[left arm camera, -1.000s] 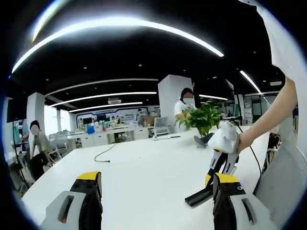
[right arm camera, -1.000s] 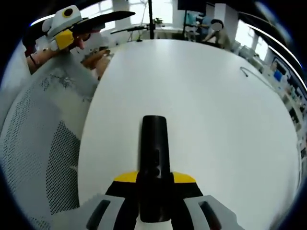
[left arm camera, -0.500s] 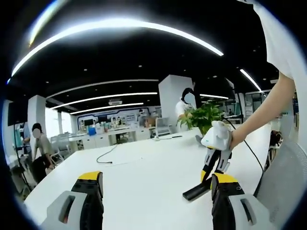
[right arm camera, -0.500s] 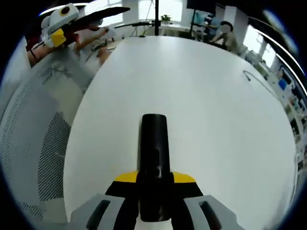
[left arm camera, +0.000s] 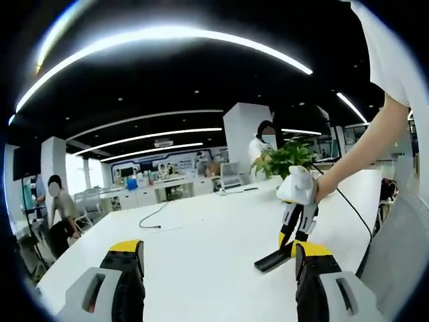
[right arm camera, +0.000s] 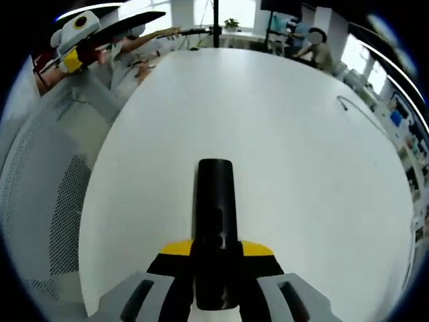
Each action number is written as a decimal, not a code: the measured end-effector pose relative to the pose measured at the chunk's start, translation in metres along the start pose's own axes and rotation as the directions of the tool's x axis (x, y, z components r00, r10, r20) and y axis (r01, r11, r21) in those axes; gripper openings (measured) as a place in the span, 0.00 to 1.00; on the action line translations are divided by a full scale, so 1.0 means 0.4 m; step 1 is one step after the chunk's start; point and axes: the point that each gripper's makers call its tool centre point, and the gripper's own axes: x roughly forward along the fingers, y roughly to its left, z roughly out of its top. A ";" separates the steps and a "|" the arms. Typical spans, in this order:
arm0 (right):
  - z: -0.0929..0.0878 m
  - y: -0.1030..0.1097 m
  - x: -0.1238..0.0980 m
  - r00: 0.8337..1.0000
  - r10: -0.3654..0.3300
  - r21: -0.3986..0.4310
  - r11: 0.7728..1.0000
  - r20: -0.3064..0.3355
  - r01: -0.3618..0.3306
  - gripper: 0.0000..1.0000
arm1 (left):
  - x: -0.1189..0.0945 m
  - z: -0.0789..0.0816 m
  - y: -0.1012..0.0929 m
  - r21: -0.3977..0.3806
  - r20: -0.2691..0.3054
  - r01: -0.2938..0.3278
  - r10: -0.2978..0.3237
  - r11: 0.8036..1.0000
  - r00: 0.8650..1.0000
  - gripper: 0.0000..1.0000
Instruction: Press the specified remote control buttons in sequence, fully releasing each button before pressing the next.
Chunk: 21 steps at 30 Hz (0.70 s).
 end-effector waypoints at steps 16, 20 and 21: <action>-0.012 -0.058 -0.005 1.000 0.001 -0.006 1.000 -0.005 -0.001 0.21 | 0.007 -0.013 -0.016 0.009 -0.026 0.030 -0.030 0.999 0.999 0.97; -0.014 -0.077 -0.005 1.000 0.001 -0.003 1.000 -0.020 -0.001 0.21 | 0.007 -0.015 -0.015 0.016 -0.030 0.029 -0.029 0.999 0.999 0.97; -0.015 -0.082 -0.005 1.000 -0.001 0.002 1.000 -0.022 0.001 0.21 | 0.007 -0.014 -0.014 0.020 -0.030 0.026 -0.026 0.999 0.999 0.97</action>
